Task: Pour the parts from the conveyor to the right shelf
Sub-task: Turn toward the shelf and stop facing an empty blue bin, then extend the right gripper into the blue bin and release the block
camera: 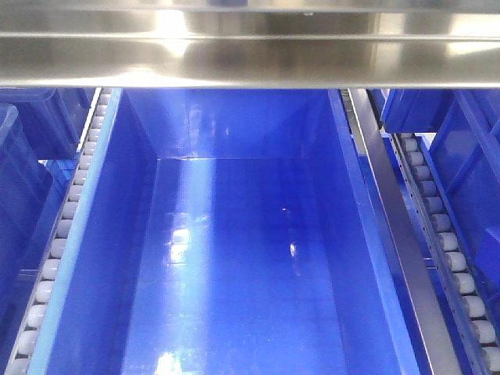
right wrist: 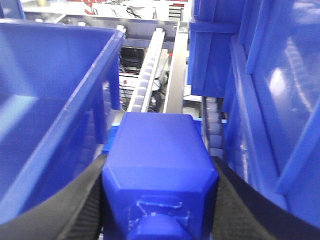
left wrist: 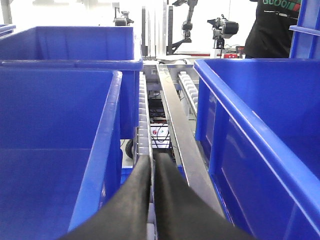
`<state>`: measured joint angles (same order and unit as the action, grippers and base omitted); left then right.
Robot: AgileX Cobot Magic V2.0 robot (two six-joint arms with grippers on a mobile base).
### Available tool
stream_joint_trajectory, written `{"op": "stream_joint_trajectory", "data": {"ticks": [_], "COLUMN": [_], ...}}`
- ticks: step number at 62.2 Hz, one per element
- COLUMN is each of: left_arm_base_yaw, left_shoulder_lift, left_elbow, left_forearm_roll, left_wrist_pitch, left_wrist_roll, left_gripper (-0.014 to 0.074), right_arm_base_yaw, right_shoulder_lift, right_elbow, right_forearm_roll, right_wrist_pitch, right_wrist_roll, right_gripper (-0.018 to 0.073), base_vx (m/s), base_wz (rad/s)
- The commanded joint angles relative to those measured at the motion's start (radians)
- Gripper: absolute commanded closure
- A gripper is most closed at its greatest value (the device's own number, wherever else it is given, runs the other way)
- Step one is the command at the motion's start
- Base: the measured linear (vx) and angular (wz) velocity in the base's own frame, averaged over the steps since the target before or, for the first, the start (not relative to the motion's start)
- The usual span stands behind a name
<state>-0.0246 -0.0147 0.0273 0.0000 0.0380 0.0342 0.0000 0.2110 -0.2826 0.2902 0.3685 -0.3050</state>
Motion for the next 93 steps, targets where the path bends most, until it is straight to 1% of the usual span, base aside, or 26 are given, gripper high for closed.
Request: {"op": "stream_joint_trajectory", "data": {"ticks": [1,5,10,15,19,24,29,37,60,66,73,79,85,93], "left_arm_base_yaw": [-0.001,-0.001,-0.001,-0.001,-0.001,-0.001,-0.001,-0.001,-0.001,-0.001,-0.001,-0.001,-0.001,-0.001], "left_shoulder_lift": [-0.011,-0.011,-0.011,-0.011,-0.011,-0.011,-0.011,-0.011,-0.011,-0.011,-0.011,-0.011,-0.011,-0.011], "left_elbow": [0.030,0.030,0.030,0.030,0.030,0.030,0.030,0.030,0.030,0.030,0.030,0.030,0.030,0.030], "left_forearm_roll": [0.000,0.000,0.000,0.000,0.000,0.000,0.000,0.000,0.000,0.000,0.000,0.000,0.000,0.000], "left_wrist_pitch": [-0.072,-0.072,-0.072,-0.072,-0.072,-0.072,-0.072,-0.072,-0.072,-0.072,-0.072,-0.072,-0.072,-0.072], "left_wrist_roll": [-0.009,-0.009,-0.009,-0.009,-0.009,-0.009,-0.009,-0.009,-0.009,-0.009,-0.009,-0.009,-0.009,-0.009], "left_gripper": [0.0603,0.0603,0.0603,0.0603,0.0603,0.0603,0.0603,0.0603,0.0603,0.0603,0.0603,0.0603,0.0603,0.0603], "right_arm_base_yaw": [-0.004,-0.004,0.001,0.043,0.068,0.084,0.106,0.169,0.387,0.462,0.561,0.627,0.660,0.663], "right_shoulder_lift": [0.012,0.012,0.012,0.012,0.017,0.040,0.081,0.183,0.555,0.645,0.758,0.847,0.945,1.076], "right_elbow": [-0.029,-0.029,-0.029,-0.029,-0.029,-0.029,-0.034,-0.069,-0.280,-0.298,-0.311,-0.333,-0.374,-0.447], "right_forearm_roll": [0.020,0.065,0.147,0.250,0.311,0.390,0.443,0.449,0.420,0.421,0.425,0.460,0.498,0.528], "right_wrist_pitch": [-0.077,-0.070,-0.055,-0.044,-0.041,-0.044,-0.048,-0.066,-0.085,-0.160,-0.289,-0.368,-0.391,-0.368], "right_wrist_roll": [-0.026,-0.068,-0.141,-0.240,-0.316,-0.361,-0.372,-0.413,-0.412,-0.413,-0.404,-0.392,-0.394,-0.396], "right_gripper": [0.0562,0.0560,0.0556,0.0549,0.0548,0.0547,0.0545,0.0544,0.0544,0.0544,0.0544,0.0544,0.0538,0.0497], "base_vx": [0.00,0.00,0.00,0.00,0.00,0.00,0.00,0.00,0.00,0.00,0.00,0.00,0.00,0.00], "base_wz": [0.00,0.00,0.00,0.00,0.00,0.00,0.00,0.00,0.00,0.00,0.00,0.00,0.00,0.00]}}
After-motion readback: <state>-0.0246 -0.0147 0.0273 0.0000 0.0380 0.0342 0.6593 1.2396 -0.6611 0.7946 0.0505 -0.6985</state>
